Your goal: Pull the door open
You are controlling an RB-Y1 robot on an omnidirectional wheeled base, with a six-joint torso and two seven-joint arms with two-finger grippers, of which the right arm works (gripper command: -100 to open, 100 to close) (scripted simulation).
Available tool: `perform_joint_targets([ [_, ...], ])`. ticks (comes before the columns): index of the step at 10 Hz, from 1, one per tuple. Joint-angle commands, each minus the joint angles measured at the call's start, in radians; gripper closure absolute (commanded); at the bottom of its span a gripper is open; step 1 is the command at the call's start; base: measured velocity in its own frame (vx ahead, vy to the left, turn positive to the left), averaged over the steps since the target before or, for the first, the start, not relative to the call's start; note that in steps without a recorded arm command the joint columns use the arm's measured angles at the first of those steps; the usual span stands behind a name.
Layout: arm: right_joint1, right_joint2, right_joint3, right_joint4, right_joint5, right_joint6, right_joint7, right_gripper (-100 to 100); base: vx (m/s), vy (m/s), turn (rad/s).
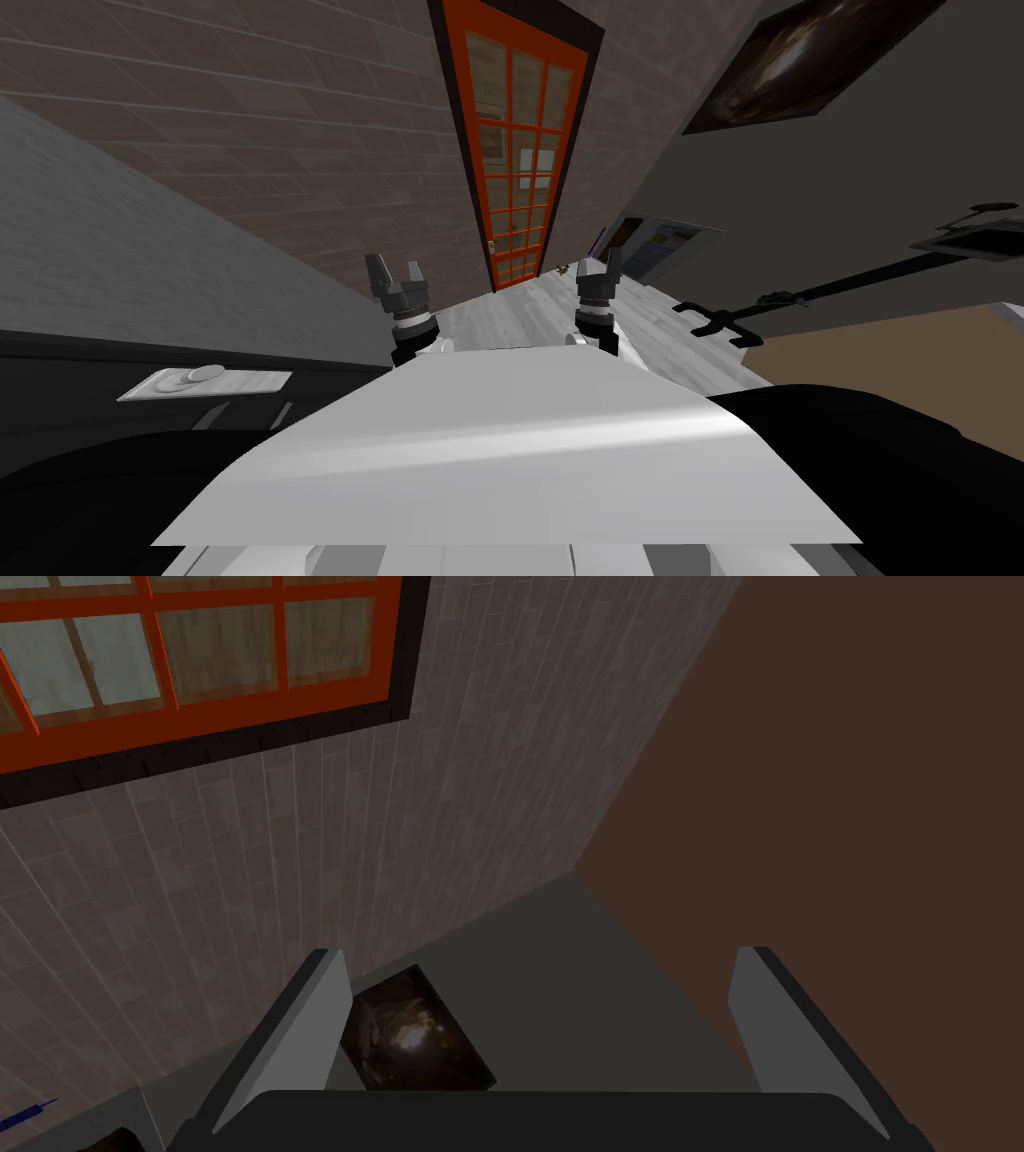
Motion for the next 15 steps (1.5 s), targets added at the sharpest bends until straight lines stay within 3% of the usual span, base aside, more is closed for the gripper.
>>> perform_joint_targets([
  [1,-0.010,-0.006,-0.011,0.031,0.012,-0.007,0.024,-100,0.061,0.015,0.068],
  [7,-0.045,-0.024,-0.049,0.138,0.055,-0.034,0.108,-100,0.103,0.033,0.061],
  [15,-0.105,-0.043,-0.114,0.324,0.129,-0.079,0.253,-100,0.106,0.029,0.071],
])
